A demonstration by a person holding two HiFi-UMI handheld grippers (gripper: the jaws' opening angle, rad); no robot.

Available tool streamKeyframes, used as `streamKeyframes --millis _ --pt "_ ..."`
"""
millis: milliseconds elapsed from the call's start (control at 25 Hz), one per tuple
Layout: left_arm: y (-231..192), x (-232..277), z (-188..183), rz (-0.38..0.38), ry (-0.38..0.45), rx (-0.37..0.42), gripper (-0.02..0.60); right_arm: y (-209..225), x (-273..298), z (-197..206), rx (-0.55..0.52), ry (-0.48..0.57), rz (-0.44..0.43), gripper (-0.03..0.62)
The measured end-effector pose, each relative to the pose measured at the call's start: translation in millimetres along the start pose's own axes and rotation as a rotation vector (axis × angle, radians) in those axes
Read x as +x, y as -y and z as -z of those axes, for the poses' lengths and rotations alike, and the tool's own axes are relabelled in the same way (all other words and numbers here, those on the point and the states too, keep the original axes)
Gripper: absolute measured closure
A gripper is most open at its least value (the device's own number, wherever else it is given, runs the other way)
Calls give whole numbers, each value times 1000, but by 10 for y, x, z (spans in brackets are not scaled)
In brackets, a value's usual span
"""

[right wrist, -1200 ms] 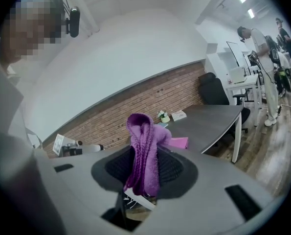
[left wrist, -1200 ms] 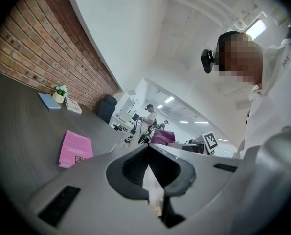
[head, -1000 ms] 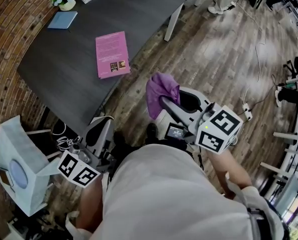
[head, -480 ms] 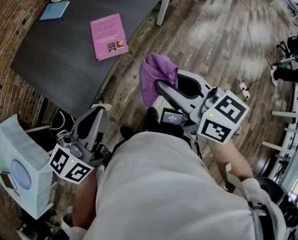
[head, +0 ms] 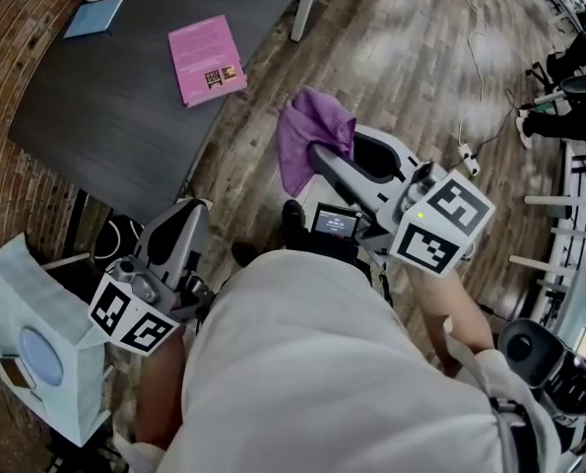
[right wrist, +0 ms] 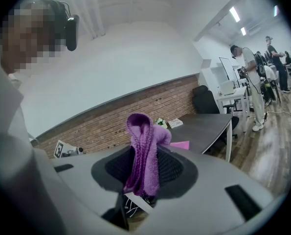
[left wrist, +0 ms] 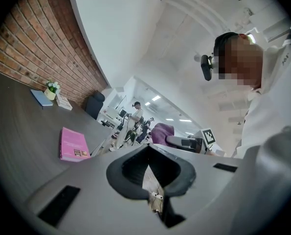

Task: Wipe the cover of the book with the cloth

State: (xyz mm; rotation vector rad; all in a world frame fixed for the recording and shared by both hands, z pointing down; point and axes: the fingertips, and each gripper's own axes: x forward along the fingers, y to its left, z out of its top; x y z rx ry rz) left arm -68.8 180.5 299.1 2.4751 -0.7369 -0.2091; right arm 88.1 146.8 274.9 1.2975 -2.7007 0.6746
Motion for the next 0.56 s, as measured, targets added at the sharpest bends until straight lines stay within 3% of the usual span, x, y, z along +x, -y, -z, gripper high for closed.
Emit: streamKeyframes --millis 320,560 --pt "-50 12 -52 29 -4 7 574 29 25 -7 2 17 48 465" --pt "-130 -29 -153 7 30 31 574 84 146 -127 -30 32 45 467"
